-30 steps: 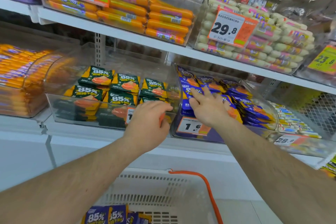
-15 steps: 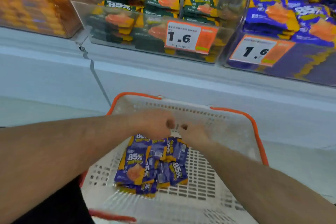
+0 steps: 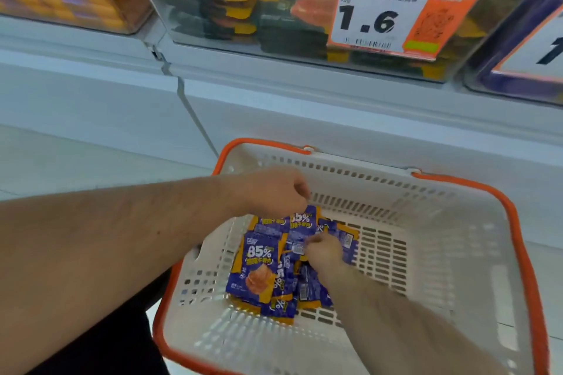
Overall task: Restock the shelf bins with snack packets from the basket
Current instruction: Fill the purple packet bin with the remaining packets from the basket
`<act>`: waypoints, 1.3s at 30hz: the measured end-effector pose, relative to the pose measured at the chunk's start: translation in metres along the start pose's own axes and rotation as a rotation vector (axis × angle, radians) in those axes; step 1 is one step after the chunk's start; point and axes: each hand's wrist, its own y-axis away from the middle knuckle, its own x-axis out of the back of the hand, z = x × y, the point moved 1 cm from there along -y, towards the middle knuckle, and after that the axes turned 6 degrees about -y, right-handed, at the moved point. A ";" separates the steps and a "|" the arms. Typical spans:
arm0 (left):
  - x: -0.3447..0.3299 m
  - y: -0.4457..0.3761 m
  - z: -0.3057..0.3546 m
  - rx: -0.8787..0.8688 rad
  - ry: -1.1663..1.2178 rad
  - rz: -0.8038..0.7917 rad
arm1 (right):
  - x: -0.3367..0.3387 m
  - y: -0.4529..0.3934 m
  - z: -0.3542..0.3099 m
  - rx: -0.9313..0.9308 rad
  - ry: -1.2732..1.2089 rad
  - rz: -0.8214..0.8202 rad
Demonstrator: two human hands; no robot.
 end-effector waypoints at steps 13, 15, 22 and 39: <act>-0.020 0.007 0.037 0.241 0.715 -0.159 | 0.115 0.113 -0.088 0.691 0.354 0.339; -0.023 0.009 0.051 0.245 0.915 -0.188 | 0.129 0.141 -0.099 0.930 0.355 0.411; -0.011 0.028 0.100 -0.024 1.253 0.116 | 0.169 0.206 -0.097 1.512 0.741 0.547; 0.038 0.080 0.190 -0.691 0.808 0.449 | 0.250 0.272 -0.120 1.138 0.190 0.860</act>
